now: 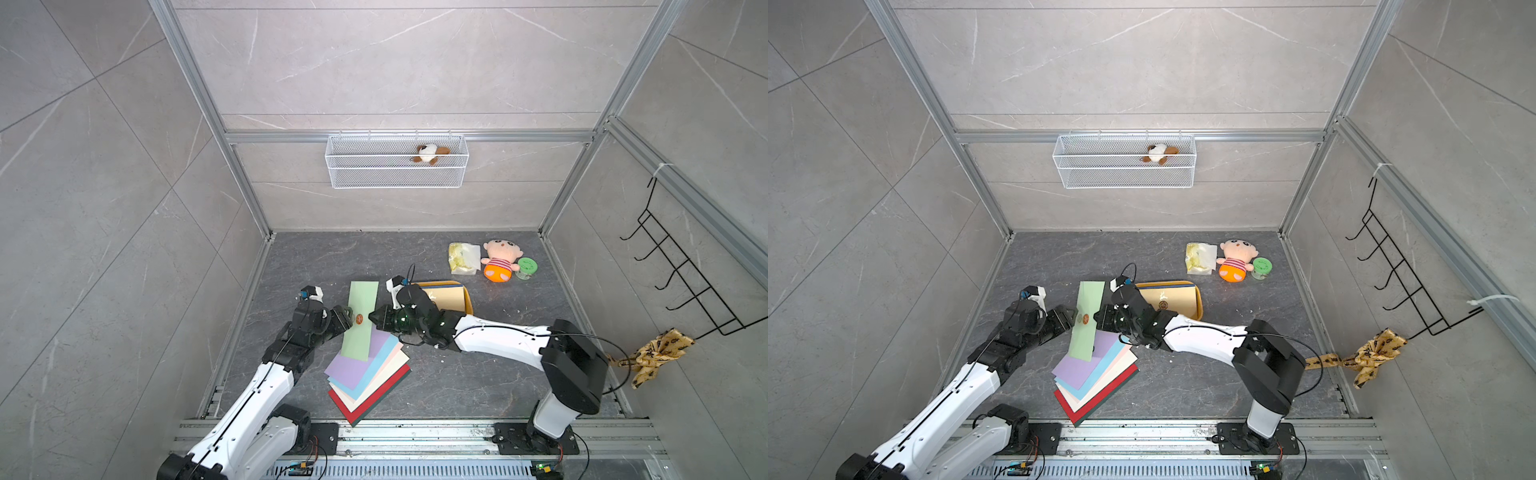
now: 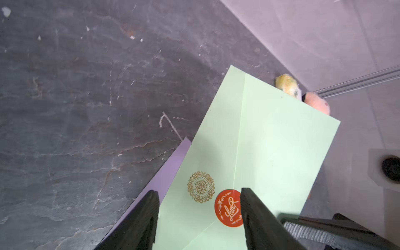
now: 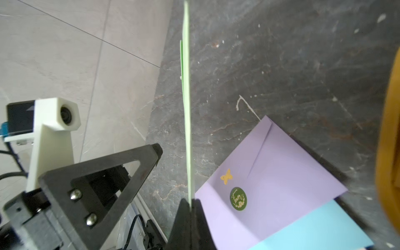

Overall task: Put the sealed envelopes into the storage box
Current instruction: Pick up the envelope from the center of the board.

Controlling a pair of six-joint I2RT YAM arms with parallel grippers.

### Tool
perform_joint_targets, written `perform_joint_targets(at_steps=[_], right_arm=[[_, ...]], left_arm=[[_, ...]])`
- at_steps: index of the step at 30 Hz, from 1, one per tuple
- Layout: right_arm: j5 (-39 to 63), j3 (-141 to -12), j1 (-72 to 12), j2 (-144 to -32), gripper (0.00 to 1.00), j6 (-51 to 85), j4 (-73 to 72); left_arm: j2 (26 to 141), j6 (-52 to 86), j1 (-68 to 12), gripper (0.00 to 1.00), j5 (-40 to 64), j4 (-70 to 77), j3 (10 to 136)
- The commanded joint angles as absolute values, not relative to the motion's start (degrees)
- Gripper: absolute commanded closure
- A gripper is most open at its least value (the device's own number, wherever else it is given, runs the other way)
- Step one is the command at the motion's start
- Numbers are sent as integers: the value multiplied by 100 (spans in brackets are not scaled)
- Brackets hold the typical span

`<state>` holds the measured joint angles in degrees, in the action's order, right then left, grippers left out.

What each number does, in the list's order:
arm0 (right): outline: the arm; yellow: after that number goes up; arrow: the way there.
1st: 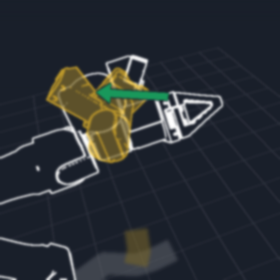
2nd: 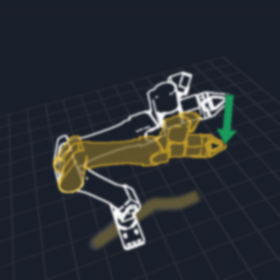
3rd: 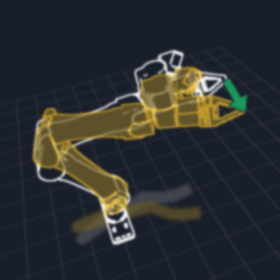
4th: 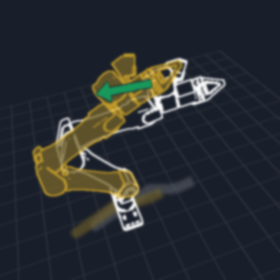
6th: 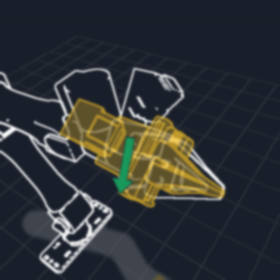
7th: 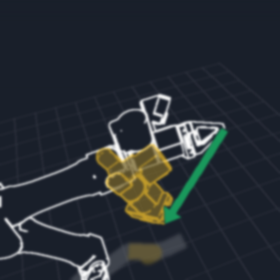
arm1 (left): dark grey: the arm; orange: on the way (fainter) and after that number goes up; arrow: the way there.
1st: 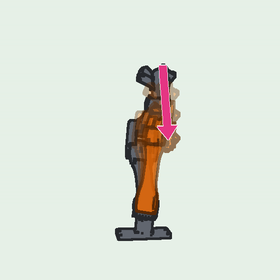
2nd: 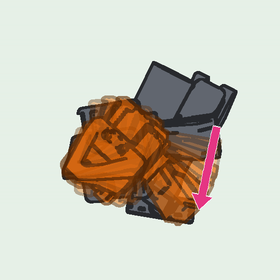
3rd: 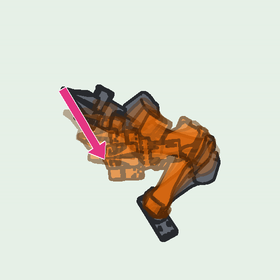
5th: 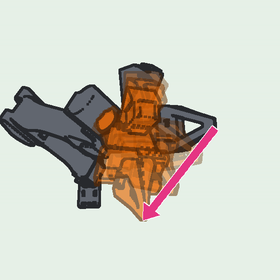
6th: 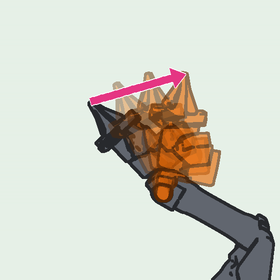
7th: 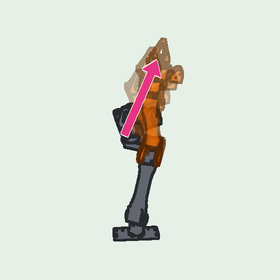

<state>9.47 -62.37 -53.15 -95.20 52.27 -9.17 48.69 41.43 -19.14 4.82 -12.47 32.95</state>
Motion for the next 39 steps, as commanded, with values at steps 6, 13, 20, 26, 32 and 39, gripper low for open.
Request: perform_joint_targets(at_steps=[6,13,20,26,32,39], right_arm=[[2607,-5240,-4593,-7994,100,4029,-1638],[3597,-4872,-4261,-7321,100,4012,-1926],[3805,-4770,-4168,-7224,100,4185,-2096],[3856,-4672,-4017,-7267,100,4341,-2285],[3935,-4676,-3938,-7289,100,4368,-2294],[3471,-4789,-3731,-7058,60,3949,-1253]], left_arm=[[4601,3331,-1907,26,1904,-1236,4036],[4667,3425,-1907,26,3067,-355,3983],[4582,3855,-1907,40,4164,652,3591],[4299,3955,-1907,59,4340,605,3486],[4389,3981,-1905,81,4612,657,3494],[4536,3479,-1907,100,4157,207,3878]])
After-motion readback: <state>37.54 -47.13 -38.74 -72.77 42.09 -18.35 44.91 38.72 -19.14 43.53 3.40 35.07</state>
